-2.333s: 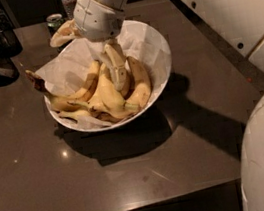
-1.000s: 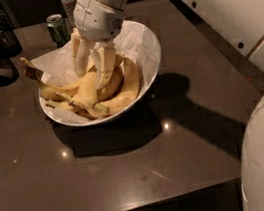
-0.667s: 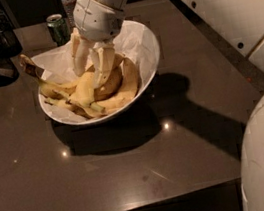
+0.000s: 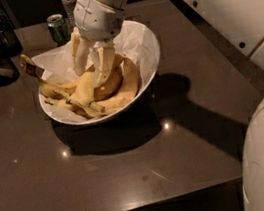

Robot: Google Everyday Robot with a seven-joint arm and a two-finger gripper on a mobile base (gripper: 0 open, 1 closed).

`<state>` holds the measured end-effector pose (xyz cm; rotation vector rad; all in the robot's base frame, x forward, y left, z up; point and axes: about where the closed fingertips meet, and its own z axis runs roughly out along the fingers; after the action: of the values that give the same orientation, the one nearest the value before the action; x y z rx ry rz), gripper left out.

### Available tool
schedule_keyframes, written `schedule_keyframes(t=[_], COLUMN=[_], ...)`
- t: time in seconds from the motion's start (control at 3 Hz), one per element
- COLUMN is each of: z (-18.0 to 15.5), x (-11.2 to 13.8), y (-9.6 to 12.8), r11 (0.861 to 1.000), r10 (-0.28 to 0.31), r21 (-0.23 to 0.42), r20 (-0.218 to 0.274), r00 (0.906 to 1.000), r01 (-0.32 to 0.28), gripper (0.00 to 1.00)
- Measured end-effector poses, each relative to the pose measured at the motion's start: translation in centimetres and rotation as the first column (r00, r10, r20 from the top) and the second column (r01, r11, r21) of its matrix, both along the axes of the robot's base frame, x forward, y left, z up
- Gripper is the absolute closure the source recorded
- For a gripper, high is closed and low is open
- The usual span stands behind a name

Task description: Pick banana from white bowl

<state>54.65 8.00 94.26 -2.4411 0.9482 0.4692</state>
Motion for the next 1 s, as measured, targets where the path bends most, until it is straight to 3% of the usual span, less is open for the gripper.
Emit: schedule_keyframes(t=[0.33,0.67,1.0], z=[2.3,8.0,13.8], x=[-2.1,-7.1,-11.5], y=[-0.7,0.5,2.0], r11=[0.999,0.996,0.992], r10=[0.023,0.011,-0.052], r21=[0.023,0.076,0.122], r20=[0.14,0.372,0.57], r00=[0.9899,0.9282,0.8203], r01=[-0.027,-0.043,-0.022], gripper=[1.0,1.0,1.0])
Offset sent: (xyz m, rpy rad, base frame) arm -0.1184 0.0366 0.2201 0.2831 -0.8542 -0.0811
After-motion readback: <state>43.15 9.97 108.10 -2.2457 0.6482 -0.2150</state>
